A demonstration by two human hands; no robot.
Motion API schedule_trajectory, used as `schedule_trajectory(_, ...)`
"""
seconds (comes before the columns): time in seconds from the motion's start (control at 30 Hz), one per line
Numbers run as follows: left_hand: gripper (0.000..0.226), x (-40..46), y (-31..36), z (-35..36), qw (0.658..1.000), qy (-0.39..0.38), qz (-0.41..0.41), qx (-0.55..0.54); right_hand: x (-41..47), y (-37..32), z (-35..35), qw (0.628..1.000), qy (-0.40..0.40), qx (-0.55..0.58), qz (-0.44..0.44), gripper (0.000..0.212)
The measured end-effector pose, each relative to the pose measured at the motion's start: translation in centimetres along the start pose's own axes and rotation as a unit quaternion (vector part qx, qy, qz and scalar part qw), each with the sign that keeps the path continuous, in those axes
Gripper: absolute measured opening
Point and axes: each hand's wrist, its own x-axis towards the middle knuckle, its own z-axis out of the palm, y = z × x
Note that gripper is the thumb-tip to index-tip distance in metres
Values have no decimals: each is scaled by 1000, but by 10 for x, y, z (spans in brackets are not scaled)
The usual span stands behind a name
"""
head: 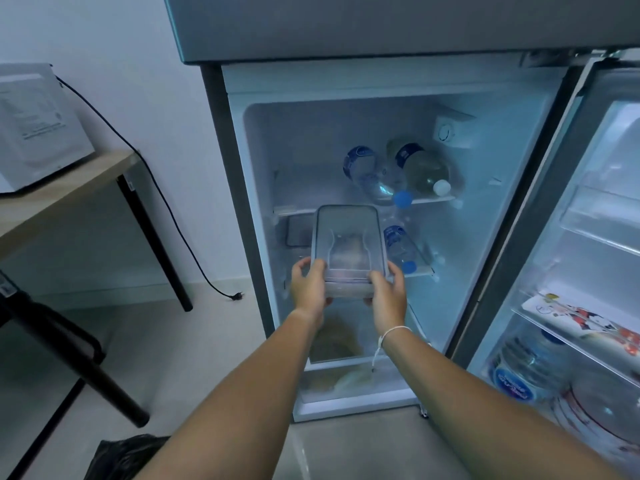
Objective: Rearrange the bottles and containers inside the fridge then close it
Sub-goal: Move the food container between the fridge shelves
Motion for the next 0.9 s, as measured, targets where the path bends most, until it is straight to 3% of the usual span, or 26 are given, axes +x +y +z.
schedule_trajectory(0.2,25,15,-22,-4,1000,15,14,-7,5,27,6,1000,13,24,-10,38)
schedule_trajectory(0.47,32,28,-50,-14,999,22,-32,-12,16,58,5,999,21,0,39,40)
schedule_trajectory(0.9,37,97,-12,-3,998,53,5,-14,83,32,58,999,-13,32,40,42)
